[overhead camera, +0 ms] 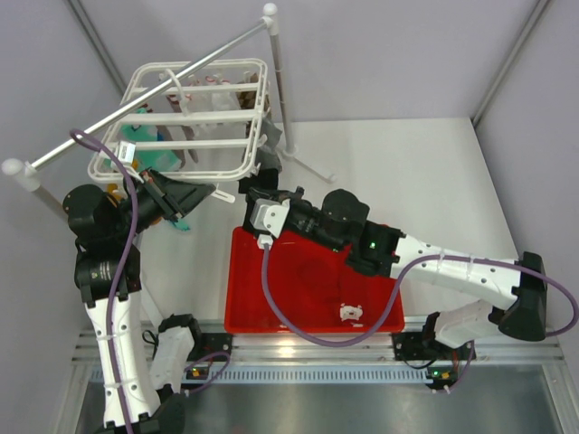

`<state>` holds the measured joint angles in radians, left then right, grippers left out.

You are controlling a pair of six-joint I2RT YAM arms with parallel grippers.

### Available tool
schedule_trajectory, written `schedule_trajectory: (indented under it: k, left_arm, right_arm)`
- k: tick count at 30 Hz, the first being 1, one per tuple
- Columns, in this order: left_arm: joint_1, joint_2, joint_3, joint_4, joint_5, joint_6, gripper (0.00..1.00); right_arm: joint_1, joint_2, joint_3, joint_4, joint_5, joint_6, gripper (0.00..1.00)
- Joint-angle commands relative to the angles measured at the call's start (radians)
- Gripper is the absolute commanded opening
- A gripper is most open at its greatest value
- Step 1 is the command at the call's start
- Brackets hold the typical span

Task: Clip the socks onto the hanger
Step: Clamp the sock onto the hanger.

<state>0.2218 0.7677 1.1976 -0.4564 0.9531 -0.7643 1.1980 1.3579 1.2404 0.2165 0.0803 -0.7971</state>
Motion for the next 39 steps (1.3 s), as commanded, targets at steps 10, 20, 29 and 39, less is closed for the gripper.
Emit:
schedule_trajectory:
  k: [10,20,29,39]
  left_arm:
    - [0.002,-0.010,0.020,0.032,0.012,-0.020,0.00]
    - [0.002,-0.008,0.025,0.042,0.015,-0.029,0.00]
    - [0.004,-0.007,0.028,0.045,0.010,-0.027,0.00]
    - [0.002,-0.011,0.016,0.050,0.016,-0.032,0.00]
  right_arm:
    - [0.028,0.010,0.027,0.018,-0.033,-0.054,0.00]
    - [0.044,0.020,0.039,0.003,-0.051,-0.056,0.00]
    - [0.061,0.021,0.056,0.003,-0.053,-0.062,0.00]
    - [0.080,0.041,0.079,0.007,-0.051,-0.071,0.00]
